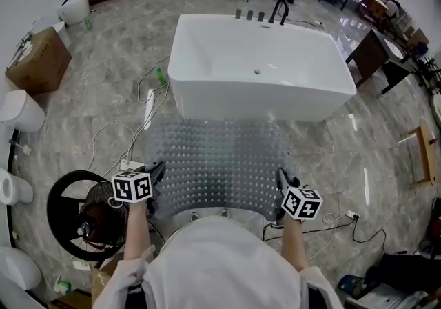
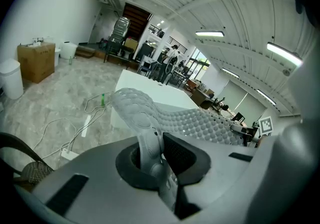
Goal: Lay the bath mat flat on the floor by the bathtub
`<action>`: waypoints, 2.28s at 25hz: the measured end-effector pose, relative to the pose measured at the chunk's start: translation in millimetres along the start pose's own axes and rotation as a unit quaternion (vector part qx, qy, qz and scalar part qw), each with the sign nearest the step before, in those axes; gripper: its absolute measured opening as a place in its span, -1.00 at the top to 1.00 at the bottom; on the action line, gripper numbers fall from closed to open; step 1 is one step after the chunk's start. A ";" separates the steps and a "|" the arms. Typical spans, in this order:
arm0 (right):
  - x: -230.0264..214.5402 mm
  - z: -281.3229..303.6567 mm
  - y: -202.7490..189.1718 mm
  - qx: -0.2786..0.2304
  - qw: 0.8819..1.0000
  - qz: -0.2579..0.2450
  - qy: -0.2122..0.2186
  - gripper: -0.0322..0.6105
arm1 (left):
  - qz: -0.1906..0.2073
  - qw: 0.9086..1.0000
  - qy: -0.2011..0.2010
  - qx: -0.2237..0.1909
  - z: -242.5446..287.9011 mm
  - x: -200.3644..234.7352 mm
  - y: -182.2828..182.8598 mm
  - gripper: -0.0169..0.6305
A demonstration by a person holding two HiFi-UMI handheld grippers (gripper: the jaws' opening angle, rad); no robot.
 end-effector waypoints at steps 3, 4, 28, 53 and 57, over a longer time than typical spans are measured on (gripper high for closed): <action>-3.9 0.6 -0.2 0.000 1.000 0.002 0.001 0.77 | 0.001 1.000 0.004 -0.001 0.6 -1.5 -0.7 0.81; -5.5 0.8 -1.0 0.000 1.000 0.003 0.001 0.77 | 0.002 1.000 0.006 -0.001 0.9 -2.0 -1.0 0.81; -32.8 36.0 22.1 0.021 0.999 -0.020 0.031 0.77 | -0.014 0.999 0.039 -0.008 27.0 -10.1 1.7 0.81; 44.5 120.6 55.5 -0.001 0.998 0.008 -0.058 0.77 | 0.033 0.999 -0.024 0.028 66.9 109.8 99.8 0.80; 49.9 124.7 64.4 -0.002 0.998 0.008 -0.065 0.77 | 0.040 0.998 -0.026 0.032 70.0 116.0 112.0 0.80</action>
Point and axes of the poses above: the fingertips, and each gripper's own axes: z forward along the fingers, x to its left, y out of its top, the point moved 6 cm from there along -z, backward along the fingers, and after that the axes turned 4 degrees about x, right-handed, at the moved point
